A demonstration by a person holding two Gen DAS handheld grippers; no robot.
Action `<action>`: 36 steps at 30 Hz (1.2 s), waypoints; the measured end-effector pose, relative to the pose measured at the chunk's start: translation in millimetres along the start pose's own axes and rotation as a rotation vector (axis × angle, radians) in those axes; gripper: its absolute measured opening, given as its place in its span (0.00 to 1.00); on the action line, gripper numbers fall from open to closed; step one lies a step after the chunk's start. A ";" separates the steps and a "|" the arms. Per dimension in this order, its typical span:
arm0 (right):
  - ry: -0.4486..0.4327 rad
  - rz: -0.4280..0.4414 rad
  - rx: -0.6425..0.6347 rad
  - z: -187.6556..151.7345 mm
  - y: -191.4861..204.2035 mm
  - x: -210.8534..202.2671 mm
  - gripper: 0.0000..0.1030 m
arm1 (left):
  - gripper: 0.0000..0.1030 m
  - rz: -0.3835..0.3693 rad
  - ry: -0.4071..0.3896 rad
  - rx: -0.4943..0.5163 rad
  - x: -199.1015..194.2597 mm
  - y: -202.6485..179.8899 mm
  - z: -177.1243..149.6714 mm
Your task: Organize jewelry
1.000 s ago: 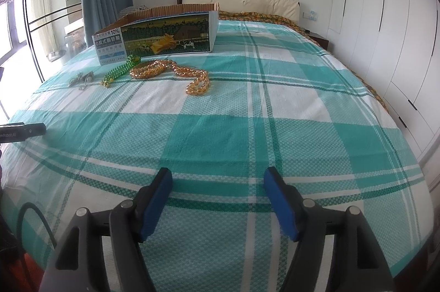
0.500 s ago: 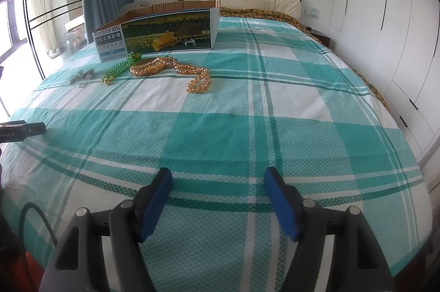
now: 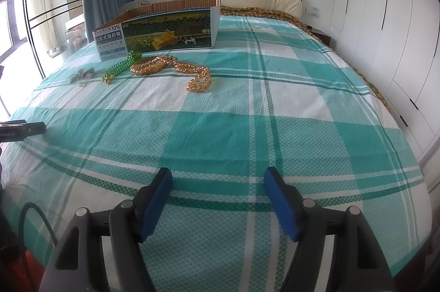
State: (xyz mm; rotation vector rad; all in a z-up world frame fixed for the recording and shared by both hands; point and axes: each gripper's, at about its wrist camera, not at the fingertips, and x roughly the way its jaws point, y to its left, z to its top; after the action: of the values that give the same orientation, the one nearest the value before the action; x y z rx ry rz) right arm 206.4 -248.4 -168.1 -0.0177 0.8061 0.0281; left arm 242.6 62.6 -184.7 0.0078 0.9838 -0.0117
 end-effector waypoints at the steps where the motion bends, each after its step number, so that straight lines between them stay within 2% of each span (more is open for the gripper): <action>1: 0.002 0.000 0.000 0.6 -0.4 0.4 0.69 | 1.00 0.000 0.000 0.001 -0.1 0.1 -0.2; 36: 0.046 0.011 -0.011 5.0 -0.7 0.9 0.70 | 1.00 -0.013 0.013 0.006 0.6 0.9 2.5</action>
State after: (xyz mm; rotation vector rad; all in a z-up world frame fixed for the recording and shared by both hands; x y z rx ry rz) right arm 210.7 -248.9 -165.3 -0.0246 0.8515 0.0432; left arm 245.0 63.5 -183.8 0.0070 0.9964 -0.0270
